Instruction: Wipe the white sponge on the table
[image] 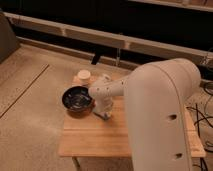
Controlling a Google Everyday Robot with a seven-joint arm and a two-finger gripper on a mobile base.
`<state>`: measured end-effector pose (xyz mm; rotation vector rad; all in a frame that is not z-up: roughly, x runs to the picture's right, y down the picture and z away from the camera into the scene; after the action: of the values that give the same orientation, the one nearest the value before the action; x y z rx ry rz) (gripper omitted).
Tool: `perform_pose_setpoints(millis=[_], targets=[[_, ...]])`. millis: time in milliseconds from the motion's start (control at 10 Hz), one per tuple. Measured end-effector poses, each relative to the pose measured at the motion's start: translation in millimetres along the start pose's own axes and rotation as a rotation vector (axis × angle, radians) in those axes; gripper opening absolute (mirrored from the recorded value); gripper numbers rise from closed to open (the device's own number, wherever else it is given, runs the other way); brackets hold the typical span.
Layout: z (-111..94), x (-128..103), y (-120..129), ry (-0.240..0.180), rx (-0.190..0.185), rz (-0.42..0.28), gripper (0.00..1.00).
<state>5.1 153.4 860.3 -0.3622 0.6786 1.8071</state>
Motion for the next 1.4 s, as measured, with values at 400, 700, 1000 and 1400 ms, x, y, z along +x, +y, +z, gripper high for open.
perform_pose_setpoints(millis=[400, 700, 1000, 1400], targets=[[0.1, 0.3, 0.6, 0.0, 0.0, -0.002, 0.15], [7.0, 17.0, -2.9, 0.008, 0.027, -0.049, 0.15], [7.5, 17.6, -3.7, 0.009, 0.029, -0.049, 0.15], [7.6, 17.7, -3.8, 0.01, 0.029, -0.049, 0.15]])
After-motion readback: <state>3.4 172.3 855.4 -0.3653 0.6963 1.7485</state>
